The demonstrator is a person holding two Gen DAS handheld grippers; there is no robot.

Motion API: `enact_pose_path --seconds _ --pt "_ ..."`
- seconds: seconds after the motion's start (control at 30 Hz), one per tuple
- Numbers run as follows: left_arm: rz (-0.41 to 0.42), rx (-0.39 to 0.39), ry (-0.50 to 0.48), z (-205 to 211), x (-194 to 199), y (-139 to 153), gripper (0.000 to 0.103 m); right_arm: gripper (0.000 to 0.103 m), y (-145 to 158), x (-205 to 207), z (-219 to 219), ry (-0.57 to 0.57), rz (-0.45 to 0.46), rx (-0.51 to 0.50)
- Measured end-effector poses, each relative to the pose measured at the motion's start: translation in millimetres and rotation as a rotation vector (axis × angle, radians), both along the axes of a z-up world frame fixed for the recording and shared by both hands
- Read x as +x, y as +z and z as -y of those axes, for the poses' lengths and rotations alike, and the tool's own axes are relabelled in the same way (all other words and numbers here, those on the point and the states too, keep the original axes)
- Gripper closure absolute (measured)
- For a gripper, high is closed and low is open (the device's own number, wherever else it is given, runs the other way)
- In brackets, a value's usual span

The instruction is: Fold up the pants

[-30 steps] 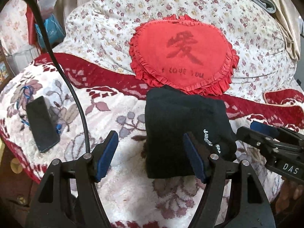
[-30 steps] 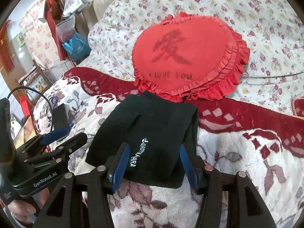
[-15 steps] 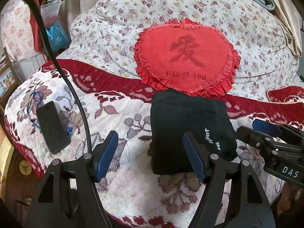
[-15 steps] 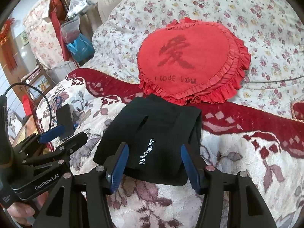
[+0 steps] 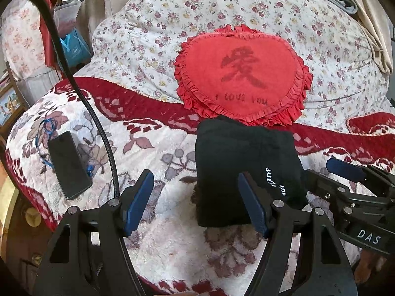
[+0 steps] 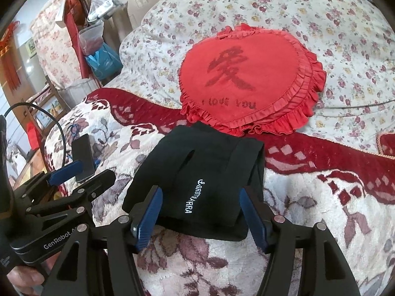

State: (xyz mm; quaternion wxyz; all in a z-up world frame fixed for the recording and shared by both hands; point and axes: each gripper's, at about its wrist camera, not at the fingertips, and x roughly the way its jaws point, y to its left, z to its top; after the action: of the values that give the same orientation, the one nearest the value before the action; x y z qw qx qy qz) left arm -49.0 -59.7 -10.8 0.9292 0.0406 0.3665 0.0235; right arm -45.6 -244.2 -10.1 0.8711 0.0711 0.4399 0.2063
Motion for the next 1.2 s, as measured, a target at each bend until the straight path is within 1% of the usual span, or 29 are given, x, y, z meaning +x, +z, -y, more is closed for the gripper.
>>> enact_pose_path --seconds 0.4,0.63,0.83,1.2 --pt "-0.008 0.015 -0.002 1 2 -2 0.032 0.039 -2 -2 -6 0.002 -0.008 0.002" --pt "-0.014 0.009 -0.004 -3 4 -3 0.032 0.039 -3 -2 -8 0.000 -0.009 0.000" --pt "-0.019 0.009 -0.005 -2 4 -4 0.032 0.039 -8 -2 -10 0.000 -0.027 0.001" --pt "-0.040 -0.004 -0.006 -5 8 -11 0.032 0.039 -12 -1 -12 0.005 -0.039 0.004"
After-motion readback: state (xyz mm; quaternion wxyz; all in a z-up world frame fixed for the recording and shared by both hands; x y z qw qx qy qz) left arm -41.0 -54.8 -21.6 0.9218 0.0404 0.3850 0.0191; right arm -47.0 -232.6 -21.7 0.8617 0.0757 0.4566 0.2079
